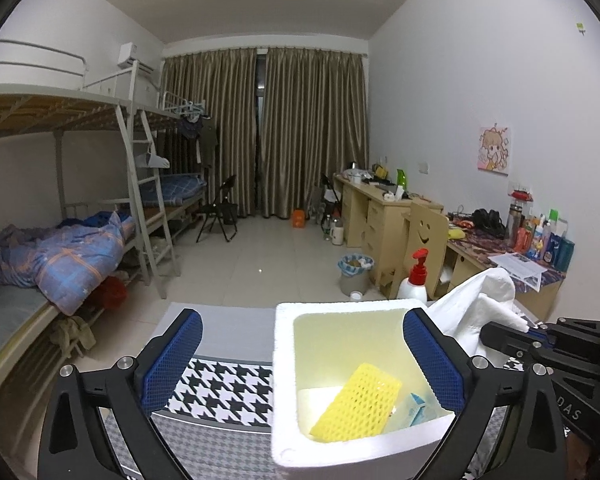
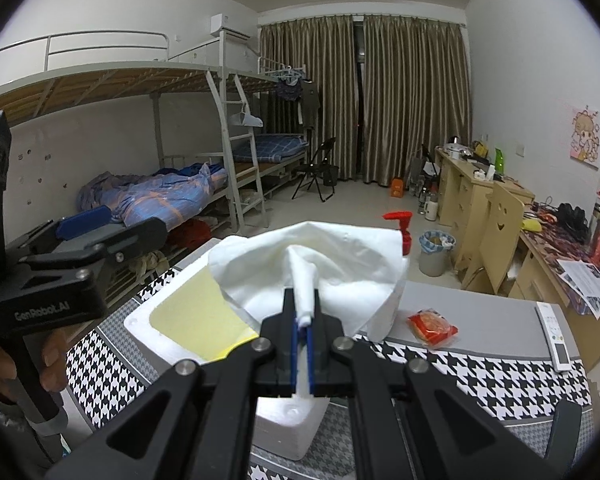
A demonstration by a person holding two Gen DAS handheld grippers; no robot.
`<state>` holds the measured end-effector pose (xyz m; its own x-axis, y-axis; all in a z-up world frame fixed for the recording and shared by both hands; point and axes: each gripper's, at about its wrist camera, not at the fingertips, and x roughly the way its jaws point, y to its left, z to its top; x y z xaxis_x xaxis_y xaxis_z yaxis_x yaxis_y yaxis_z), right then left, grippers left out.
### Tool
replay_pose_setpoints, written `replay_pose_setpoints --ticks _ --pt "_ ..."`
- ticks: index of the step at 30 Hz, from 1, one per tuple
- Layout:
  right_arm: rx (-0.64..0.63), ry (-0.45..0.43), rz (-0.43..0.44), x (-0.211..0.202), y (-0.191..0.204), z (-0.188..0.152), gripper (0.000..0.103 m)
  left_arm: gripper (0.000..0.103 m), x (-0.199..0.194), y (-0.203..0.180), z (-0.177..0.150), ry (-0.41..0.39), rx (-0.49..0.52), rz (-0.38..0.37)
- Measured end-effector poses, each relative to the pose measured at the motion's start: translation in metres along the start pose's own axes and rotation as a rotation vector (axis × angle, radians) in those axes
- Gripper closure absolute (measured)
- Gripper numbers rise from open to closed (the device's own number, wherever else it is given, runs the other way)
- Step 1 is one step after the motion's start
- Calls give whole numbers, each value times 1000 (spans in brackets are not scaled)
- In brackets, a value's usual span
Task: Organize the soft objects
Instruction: 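Lower the white cloth into the foam box and open the right tool, then withdraw both tools from the foam box back over the table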
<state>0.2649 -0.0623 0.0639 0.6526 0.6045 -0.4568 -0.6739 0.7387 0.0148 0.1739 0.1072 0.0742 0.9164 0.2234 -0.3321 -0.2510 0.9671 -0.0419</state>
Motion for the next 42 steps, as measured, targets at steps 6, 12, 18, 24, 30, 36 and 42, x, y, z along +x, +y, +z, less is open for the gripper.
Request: replay_pose_setpoints --ticks 6,12,18,24,30,36,42 --pt "-9 15 14 7 5 2 97 1 -8 8 -3 -15 3 11" --pt "-14 39 24 16 10 5 97 1 -11 16 -8 -12 -3 23" --pt "-21 53 29 22 15 5 97 1 -13 24 -10 -9 -21 38" --pt "-24 68 33 29 19 6 97 1 -12 32 -14 -3 -28 51" --pt "-28 89 35 37 21 5 72 1 -15 38 -17 -9 -40 59" --pt "-27 98 38 43 23 3 43 1 -18 43 -19 -10 -49 61" --pt "-28 76 43 35 25 6 35 1 -20 46 -20 -10 -60 60"
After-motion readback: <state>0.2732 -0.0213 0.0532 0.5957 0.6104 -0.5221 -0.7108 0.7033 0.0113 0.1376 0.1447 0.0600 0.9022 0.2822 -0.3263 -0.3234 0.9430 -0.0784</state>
